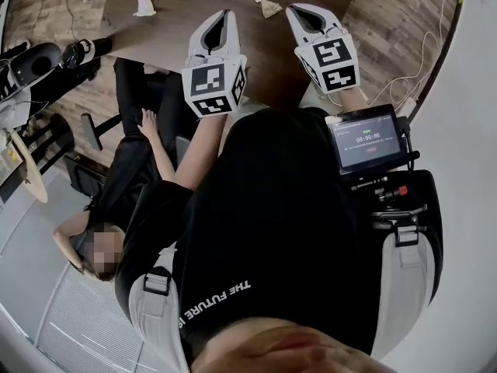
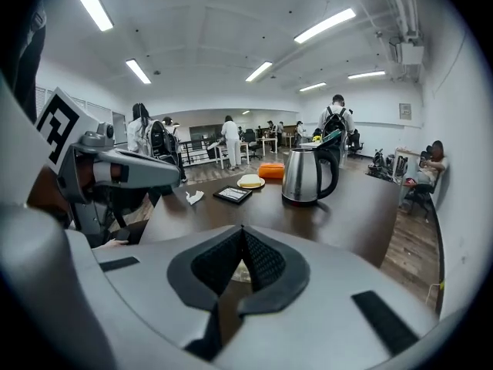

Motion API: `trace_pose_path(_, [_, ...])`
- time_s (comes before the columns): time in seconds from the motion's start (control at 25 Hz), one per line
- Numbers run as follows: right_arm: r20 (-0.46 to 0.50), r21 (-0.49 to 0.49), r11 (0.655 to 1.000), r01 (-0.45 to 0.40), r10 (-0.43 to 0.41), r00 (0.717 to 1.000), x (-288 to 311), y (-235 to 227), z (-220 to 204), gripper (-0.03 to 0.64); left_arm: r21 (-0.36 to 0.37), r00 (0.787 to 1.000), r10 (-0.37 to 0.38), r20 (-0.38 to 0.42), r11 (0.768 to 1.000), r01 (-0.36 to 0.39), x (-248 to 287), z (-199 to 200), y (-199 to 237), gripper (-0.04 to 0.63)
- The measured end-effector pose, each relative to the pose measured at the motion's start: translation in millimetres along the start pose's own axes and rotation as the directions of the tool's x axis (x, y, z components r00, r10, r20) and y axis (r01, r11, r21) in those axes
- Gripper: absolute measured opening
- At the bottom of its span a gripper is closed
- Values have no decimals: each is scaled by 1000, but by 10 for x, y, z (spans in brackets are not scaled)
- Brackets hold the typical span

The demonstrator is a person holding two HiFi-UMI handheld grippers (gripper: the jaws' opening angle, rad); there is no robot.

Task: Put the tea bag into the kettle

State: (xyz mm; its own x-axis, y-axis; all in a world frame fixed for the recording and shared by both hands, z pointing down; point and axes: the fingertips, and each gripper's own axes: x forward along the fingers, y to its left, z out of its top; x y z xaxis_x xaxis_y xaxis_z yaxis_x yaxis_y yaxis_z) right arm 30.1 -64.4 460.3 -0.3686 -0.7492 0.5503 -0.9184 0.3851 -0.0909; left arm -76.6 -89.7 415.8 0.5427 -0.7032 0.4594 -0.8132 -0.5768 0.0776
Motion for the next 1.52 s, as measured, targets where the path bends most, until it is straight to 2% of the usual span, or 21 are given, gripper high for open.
trace_pose_path(0.36, [-46,-11,1000,-24,24,999,64,106,-98,23,-11,1000,27,1,1000,-27,-120,-19,46,3])
trace_pose_path(0.48, [-64,-17,999,-43,42,997,73,162,-150,55,-15,999,40,3,999,-40,-163,-19,68,3])
trace_pose_path(0.96, [-103,-65,997,-38,32,994,118,190,-280,63,-36,997,77,-4,996,-77,-252,-99,90,3])
trace_pose_path(1.52, [-174,-104,992,-74,55,983,157,338,-558,75,-30,994,113,-10,993,-113,-389,-174,89,3])
